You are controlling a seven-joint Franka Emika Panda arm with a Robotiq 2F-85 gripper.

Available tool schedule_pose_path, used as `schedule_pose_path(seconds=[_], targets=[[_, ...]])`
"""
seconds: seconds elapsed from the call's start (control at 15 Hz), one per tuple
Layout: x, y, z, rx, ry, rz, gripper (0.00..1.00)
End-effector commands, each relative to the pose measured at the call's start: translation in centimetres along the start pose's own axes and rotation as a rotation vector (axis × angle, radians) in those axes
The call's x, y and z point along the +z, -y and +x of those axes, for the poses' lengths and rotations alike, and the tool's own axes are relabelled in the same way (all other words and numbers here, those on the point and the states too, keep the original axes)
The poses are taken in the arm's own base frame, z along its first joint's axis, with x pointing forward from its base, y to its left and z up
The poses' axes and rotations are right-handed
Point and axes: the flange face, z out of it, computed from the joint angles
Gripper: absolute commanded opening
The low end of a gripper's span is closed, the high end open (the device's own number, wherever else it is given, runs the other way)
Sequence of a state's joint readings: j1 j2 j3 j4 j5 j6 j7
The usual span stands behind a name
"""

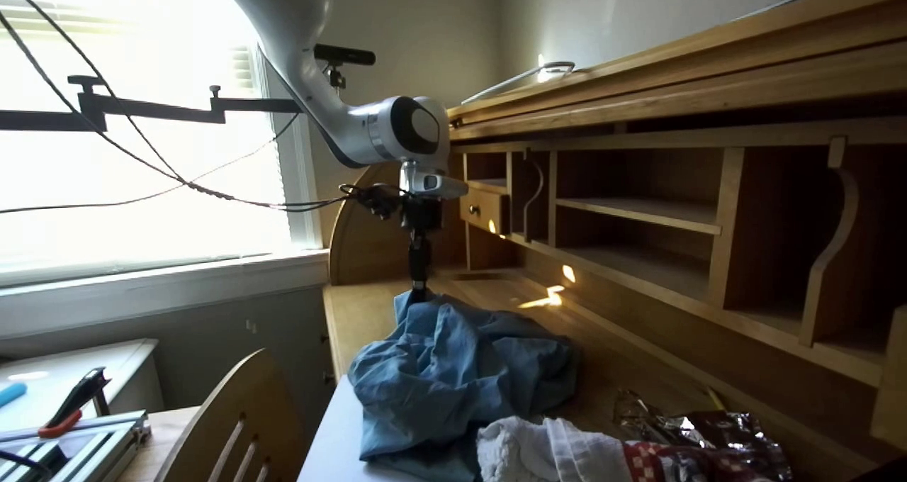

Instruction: Fold the blue cloth

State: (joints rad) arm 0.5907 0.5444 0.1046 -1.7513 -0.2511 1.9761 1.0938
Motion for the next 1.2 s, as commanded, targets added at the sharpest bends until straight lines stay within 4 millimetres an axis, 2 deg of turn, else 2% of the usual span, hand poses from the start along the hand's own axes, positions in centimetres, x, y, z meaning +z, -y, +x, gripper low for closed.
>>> schedule_pose_path(seconds=[0.0, 0.27, 0.6, 0.8, 1.13], targets=[[-0.9, -5.3, -0.5, 0.05, 0.054, 0.038, 0.0], [-1.9, -11.0, -1.6, 0.101, 0.076, 0.015, 0.0], [-2.9, -17.0, -2.7, 0.194, 0.105, -0.003, 0.0], [-1.1, -19.3, -2.1, 0.247, 0.075, -0.018, 0.0], [4.9, -21.1, 1.0, 0.406, 0.057, -0.044, 0.0]])
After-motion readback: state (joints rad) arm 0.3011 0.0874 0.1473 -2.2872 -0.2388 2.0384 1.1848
